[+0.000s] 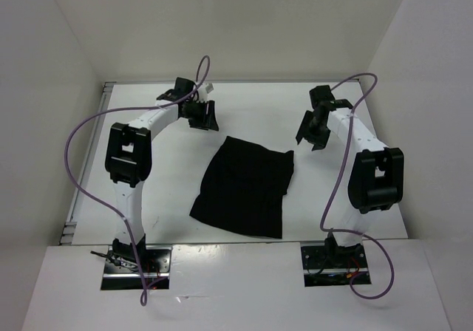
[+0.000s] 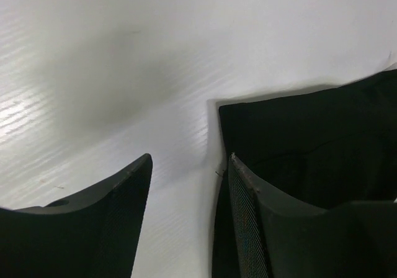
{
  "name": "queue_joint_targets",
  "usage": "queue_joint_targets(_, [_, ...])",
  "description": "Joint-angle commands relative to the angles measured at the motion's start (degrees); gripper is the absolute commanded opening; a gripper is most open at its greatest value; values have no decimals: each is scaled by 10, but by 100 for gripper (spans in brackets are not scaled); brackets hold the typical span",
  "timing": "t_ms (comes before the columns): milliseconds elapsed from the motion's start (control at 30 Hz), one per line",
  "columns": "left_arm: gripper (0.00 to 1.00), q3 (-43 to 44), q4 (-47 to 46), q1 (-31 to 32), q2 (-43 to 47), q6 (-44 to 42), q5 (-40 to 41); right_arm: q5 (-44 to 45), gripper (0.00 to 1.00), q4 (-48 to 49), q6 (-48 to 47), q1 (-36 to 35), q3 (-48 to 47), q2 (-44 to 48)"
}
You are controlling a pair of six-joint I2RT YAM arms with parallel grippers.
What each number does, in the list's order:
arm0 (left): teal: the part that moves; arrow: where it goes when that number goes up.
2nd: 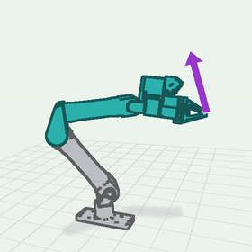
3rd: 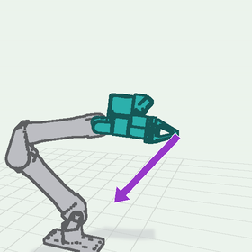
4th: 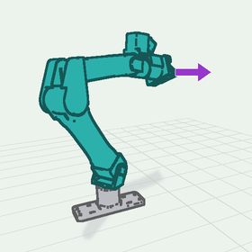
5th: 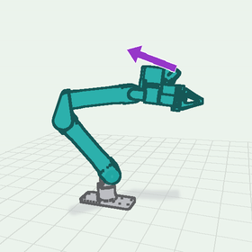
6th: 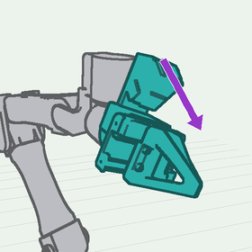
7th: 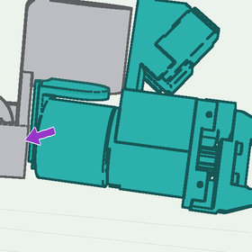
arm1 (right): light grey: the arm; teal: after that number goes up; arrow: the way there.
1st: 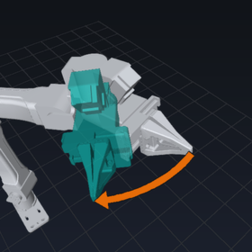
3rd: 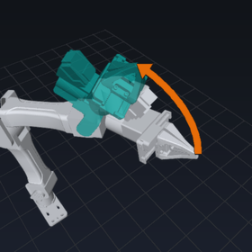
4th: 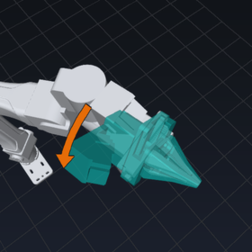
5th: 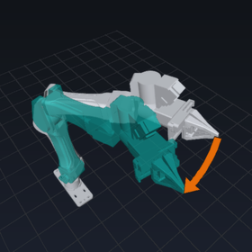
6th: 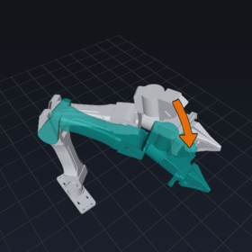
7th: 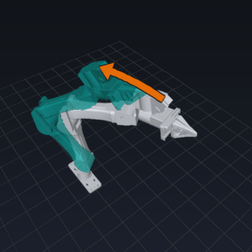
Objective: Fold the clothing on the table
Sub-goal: Fold the skirt
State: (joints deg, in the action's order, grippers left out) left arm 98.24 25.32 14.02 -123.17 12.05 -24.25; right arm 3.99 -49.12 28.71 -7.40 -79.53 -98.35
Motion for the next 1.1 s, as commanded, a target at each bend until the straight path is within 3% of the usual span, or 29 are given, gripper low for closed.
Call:
queue_joint_targets(0, [60,-6,-40,-12,-1,-24,-75,-33,60,37,-11,20,24,14])
queue_joint_targets(200, [60,-39,-62,-12,-16,-19,-139,-38,60,47,-11,20,43,14])
queue_joint_targets(600, [55,-41,-79,25,-55,3,-139,-50,60,65,-1,20,59,14])
queue_joint_targets(767, [40,-46,-86,37,-65,9,-132,-50,60,82,5,20,71,9])
queue_joint_targets(800, [32,-46,-86,37,-66,9,-132,-50,60,82,5,20,71,9])
queue_joint_targets(933, [17,-46,-91,43,-66,9,-132,-64,59,101,5,20,71,-14])
queue_joint_targets(1067, [14,-52,-91,43,-66,14,-132,-93,58,129,5,20,84,-21])
